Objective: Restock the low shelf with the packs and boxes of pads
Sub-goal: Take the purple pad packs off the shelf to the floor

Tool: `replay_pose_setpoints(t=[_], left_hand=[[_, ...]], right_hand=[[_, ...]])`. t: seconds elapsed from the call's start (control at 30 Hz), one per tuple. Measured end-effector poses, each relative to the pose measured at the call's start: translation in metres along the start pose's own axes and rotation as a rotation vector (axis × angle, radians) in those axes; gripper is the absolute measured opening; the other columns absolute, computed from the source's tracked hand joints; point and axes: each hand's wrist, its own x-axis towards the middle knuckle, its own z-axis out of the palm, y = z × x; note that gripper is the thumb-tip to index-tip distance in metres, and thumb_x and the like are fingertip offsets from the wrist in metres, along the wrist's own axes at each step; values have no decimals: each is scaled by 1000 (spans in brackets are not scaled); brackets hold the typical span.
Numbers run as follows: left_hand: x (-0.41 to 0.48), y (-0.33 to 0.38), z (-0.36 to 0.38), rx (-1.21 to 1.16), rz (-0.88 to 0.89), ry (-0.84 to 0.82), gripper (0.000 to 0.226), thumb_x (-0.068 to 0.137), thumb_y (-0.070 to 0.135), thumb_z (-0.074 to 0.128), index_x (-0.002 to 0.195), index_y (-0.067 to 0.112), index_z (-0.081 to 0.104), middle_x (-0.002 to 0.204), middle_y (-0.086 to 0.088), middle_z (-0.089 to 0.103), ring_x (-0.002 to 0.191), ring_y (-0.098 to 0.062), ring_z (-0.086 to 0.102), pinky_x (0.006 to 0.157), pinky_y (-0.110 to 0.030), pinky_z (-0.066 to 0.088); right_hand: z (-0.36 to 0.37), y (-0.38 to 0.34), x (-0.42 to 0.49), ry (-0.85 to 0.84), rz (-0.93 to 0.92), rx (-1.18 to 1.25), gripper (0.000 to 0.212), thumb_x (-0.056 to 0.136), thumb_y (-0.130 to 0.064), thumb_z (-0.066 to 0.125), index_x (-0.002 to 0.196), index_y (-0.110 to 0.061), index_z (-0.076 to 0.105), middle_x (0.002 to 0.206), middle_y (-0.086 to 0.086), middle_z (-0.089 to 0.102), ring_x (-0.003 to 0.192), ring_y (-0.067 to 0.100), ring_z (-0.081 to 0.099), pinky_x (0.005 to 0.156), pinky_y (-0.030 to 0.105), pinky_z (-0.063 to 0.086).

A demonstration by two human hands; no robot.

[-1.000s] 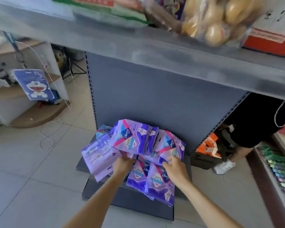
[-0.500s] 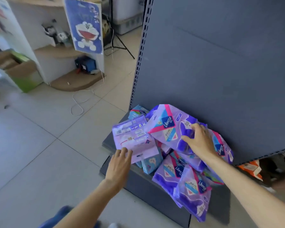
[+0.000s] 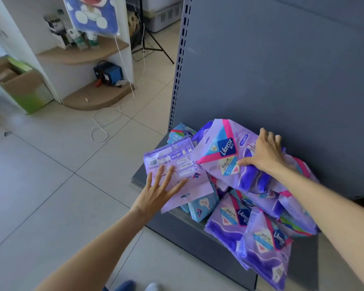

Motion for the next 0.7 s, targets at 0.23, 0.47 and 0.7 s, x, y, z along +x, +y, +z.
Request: replay_pose_setpoints(t=[0.23, 0.47, 0.7], left_hand=[[-4, 1, 10, -89, 12, 336, 81, 67, 8, 60, 142, 8, 28, 131, -23, 56, 116, -44, 57, 85, -46, 55], [-4, -33, -69, -1164, -616, 482, 31, 87, 20, 53, 116, 11, 52, 94, -12, 63, 81, -32, 57, 67, -36, 41], [-23, -55, -144, -1894, -471, 131, 21, 67, 30, 54, 80, 16, 64, 72, 1, 72, 62, -15, 68, 61, -26, 53]], right_hand=[[-2, 13, -14, 148, 120, 226, 85, 47, -46, 91, 109, -4, 51, 118, 17, 48, 111, 33, 40, 92, 38, 36], [-39, 32, -53, 212, 215, 952, 51, 55, -13, 90, 93, -3, 57, 94, 7, 69, 80, 22, 63, 70, 33, 51], [-53, 9, -145, -56, 109, 1538, 70, 37, -34, 93, 98, -15, 66, 95, 9, 74, 90, 28, 71, 73, 35, 60]])
